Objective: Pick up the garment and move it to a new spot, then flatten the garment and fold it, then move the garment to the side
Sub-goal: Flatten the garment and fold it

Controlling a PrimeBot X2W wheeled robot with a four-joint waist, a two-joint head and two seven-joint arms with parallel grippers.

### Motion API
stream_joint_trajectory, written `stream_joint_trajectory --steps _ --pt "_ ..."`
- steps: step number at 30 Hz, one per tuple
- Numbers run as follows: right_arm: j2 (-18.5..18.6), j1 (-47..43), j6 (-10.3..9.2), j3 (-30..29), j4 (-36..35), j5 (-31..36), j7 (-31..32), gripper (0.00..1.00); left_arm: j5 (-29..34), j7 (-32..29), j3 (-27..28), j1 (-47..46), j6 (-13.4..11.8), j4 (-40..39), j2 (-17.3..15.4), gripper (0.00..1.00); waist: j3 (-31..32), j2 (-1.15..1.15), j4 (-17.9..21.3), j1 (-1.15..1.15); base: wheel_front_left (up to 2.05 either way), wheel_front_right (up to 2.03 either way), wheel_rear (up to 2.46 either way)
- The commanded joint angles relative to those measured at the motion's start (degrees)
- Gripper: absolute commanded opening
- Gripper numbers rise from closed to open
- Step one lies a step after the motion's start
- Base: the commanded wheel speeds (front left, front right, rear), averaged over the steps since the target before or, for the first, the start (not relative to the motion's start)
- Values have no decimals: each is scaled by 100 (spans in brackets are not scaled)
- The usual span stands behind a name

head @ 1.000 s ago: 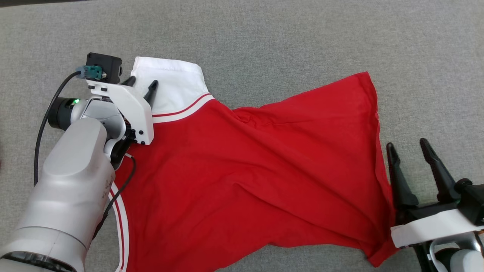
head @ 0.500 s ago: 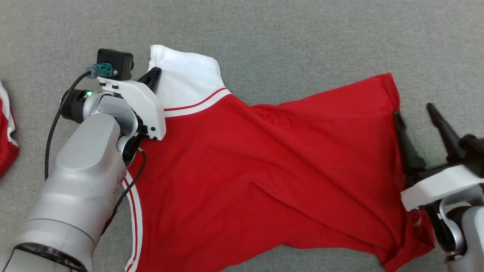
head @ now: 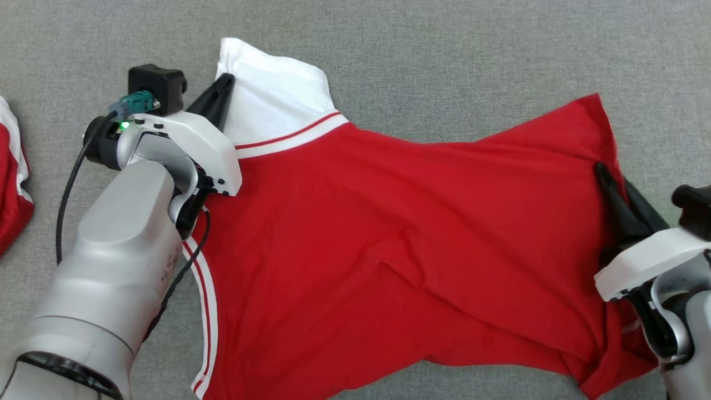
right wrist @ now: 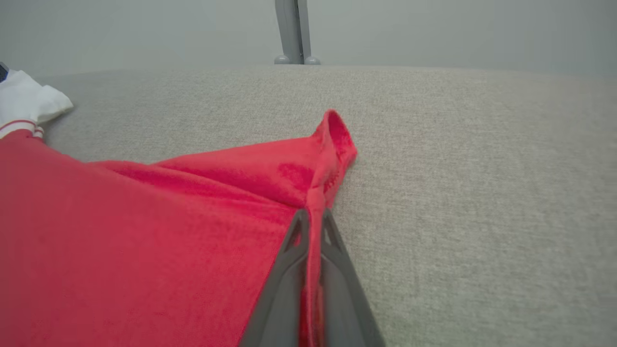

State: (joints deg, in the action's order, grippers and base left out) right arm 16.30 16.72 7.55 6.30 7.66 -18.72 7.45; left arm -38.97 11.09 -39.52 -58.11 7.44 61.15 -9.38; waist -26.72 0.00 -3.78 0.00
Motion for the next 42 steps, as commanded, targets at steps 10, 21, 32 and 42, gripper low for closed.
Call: stream_joint_trajectory --steps 10,21,32,42 --pt "193 139 -12 -284 -623 104 -588 0 234 414 399 87 -188 -1117 -404 0 311 0 -1 0 0 0 0" --pt "304 445 -12 -539 -1616 127 -592 0 1115 412 1438 1214 -894 -4424 -976 0 1056 0 90 0 0 0 0" --pt "278 410 -12 -696 -2304 -136 -347 0 1532 280 1800 1669 -1378 -6465 -1435 0 1927 0 184 0 0 0 0" --pt "145 65 -11 -690 -2353 -325 -112 0 1521 -202 1753 1784 -1513 -7122 -1624 0 2134 0 313 0 0 0 0"
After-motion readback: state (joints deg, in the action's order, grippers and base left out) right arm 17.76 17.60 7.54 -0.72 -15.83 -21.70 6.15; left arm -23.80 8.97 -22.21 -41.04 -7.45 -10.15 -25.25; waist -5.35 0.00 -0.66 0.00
